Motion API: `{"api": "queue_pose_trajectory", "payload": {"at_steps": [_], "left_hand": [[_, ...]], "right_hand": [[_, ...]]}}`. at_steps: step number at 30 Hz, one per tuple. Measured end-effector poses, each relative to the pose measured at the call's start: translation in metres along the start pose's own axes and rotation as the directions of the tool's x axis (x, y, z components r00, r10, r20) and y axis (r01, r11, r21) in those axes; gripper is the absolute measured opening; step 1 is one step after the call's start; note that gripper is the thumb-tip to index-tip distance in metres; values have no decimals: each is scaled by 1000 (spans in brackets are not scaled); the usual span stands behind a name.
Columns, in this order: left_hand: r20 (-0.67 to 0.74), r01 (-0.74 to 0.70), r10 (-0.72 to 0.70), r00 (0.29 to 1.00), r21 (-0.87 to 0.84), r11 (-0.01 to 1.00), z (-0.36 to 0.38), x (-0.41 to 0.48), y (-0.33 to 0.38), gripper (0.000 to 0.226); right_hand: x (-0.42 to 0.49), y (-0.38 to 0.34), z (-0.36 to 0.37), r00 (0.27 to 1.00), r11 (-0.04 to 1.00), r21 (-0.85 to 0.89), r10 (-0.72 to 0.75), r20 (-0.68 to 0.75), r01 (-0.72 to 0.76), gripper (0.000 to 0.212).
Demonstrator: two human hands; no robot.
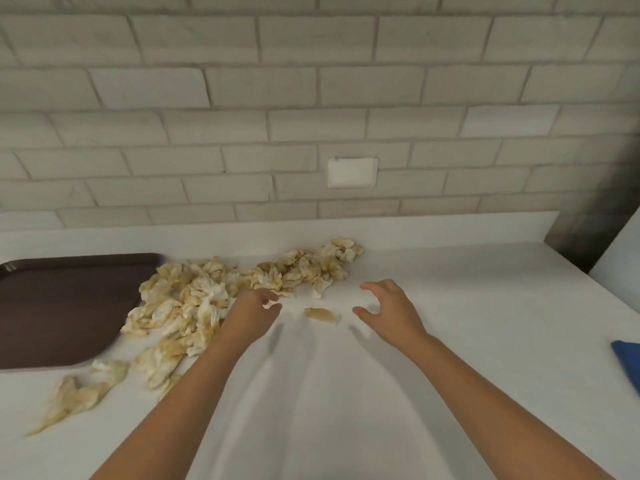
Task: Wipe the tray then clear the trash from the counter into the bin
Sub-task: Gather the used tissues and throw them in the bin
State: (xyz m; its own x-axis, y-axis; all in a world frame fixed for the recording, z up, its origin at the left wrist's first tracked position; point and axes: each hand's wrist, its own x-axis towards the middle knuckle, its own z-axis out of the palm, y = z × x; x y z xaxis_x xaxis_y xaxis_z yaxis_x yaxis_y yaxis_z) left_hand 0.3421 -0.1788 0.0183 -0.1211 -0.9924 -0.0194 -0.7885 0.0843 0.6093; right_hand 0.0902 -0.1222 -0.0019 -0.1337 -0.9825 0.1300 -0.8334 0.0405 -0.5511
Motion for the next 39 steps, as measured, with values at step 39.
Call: {"api": "queue_pose_trajectory", "payload": {"at_steps": [39], "left_hand": [[302,-210,100,948,358,910,71,212,5,77]], "right_hand": [[159,41,48,998,992,117,42,37,-47,11]]}}
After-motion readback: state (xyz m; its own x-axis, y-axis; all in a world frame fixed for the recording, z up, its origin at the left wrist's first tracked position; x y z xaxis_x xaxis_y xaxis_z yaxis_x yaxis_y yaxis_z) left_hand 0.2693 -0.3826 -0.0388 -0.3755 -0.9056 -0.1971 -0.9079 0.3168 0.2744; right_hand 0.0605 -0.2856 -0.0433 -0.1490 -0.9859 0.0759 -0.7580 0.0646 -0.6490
